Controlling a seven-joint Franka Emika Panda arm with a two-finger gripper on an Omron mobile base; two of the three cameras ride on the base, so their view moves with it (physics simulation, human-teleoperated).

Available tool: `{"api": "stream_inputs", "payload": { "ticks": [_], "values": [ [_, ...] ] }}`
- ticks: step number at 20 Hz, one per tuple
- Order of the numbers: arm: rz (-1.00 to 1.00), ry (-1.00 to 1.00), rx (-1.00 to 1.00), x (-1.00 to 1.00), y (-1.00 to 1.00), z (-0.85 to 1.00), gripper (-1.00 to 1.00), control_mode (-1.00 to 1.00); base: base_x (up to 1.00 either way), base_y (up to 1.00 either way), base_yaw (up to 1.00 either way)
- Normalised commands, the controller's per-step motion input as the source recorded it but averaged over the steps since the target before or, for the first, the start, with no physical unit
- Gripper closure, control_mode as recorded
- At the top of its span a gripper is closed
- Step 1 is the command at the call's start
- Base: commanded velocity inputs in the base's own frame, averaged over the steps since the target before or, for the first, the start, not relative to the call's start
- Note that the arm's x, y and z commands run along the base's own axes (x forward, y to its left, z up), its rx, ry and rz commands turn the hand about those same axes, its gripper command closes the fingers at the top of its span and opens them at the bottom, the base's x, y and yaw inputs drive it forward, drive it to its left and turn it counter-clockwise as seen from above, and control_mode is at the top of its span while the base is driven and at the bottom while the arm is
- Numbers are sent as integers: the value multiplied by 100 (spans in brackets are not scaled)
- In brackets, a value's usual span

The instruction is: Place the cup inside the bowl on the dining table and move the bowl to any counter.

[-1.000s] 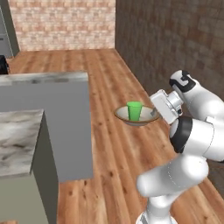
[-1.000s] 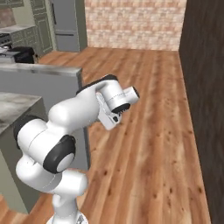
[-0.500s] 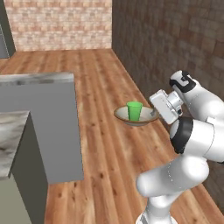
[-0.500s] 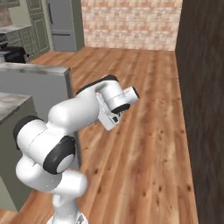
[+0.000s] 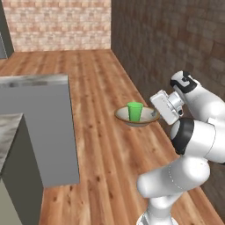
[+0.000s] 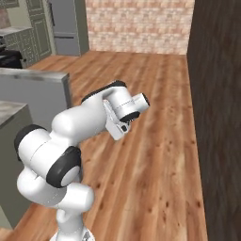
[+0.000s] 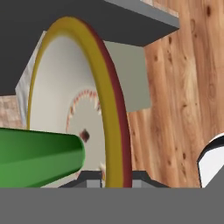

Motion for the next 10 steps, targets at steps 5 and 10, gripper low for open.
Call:
{"api": "stream_inputs", "payload": {
  "ticks": [5, 10],
  "values": [
    [0, 0, 0, 0, 0, 0, 100, 100, 49, 0, 0],
    [0, 0, 0, 0, 0, 0, 100, 100, 70, 0, 0]
  ]
}}
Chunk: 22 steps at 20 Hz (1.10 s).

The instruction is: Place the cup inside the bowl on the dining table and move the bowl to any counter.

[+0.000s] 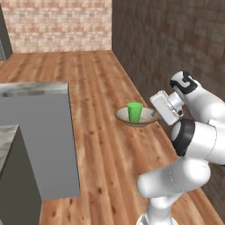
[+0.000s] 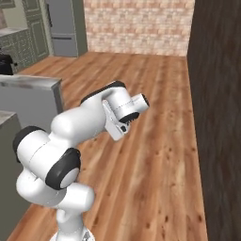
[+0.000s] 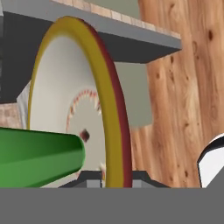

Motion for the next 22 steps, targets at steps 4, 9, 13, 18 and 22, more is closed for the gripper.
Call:
{"api": "stream_inputs", "payload": {
  "ticks": [4, 9, 13, 18, 22],
  "values": [
    [0, 0, 0, 0, 0, 0, 100, 100, 84, -2, 0],
    [0, 0, 0, 0, 0, 0, 100, 100, 91, -6, 0],
    [0, 0, 0, 0, 0, 0, 100, 100, 100, -5, 0],
    [0, 0, 0, 0, 0, 0, 100, 100, 98, 0, 0],
    [0, 0, 0, 0, 0, 0, 100, 100, 100, 0, 0]
  ]
}}
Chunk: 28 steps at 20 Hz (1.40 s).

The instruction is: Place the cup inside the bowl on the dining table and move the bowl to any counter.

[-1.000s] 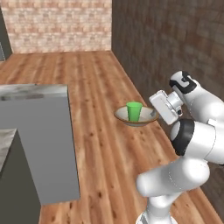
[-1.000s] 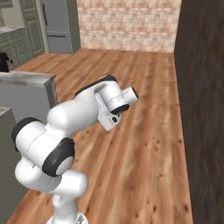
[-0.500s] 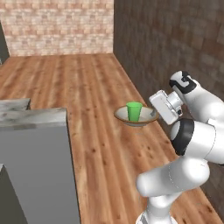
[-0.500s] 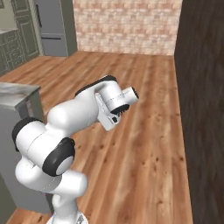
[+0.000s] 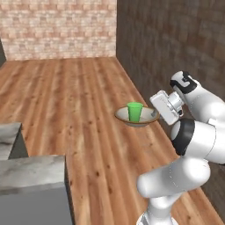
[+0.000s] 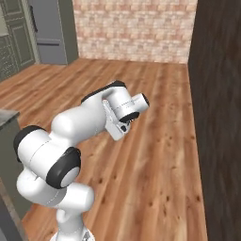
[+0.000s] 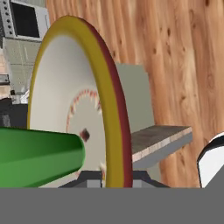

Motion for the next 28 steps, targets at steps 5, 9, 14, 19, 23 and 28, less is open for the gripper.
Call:
{"api": "stream_inputs", "payload": {
  "ticks": [5, 9, 14, 19, 23, 28],
  "values": [
    [0, 0, 0, 0, 0, 0, 100, 100, 100, 0, 0],
    [0, 0, 0, 0, 0, 0, 100, 100, 100, 0, 0],
    [0, 0, 0, 0, 0, 0, 100, 100, 99, 0, 0],
    [0, 0, 0, 0, 0, 0, 100, 100, 96, 0, 0],
    [0, 0, 0, 0, 0, 0, 100, 100, 93, 0, 0],
    [0, 0, 0, 0, 0, 0, 100, 100, 88, 0, 0]
  ]
}}
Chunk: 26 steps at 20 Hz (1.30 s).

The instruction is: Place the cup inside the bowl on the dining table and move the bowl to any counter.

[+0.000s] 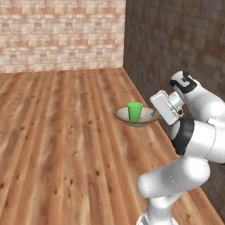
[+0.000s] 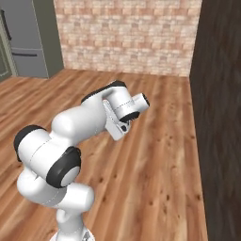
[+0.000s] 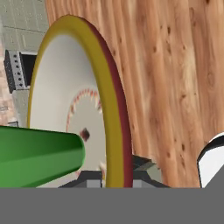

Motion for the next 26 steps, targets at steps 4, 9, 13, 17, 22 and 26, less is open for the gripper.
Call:
{"api": "stream_inputs", "payload": {
  "ticks": [4, 9, 13, 17, 22, 26],
  "values": [
    [0, 0, 0, 0, 0, 0, 100, 100, 89, 0, 0],
    [0, 0, 0, 0, 0, 0, 100, 100, 89, 0, 0],
    [0, 0, 0, 0, 0, 0, 100, 100, 91, 0, 0],
    [0, 0, 0, 0, 0, 0, 100, 100, 93, 1, 0],
    [0, 0, 0, 0, 0, 0, 100, 100, 100, 10, 0],
    [0, 0, 0, 0, 0, 0, 100, 100, 100, 15, 0]
  ]
}}
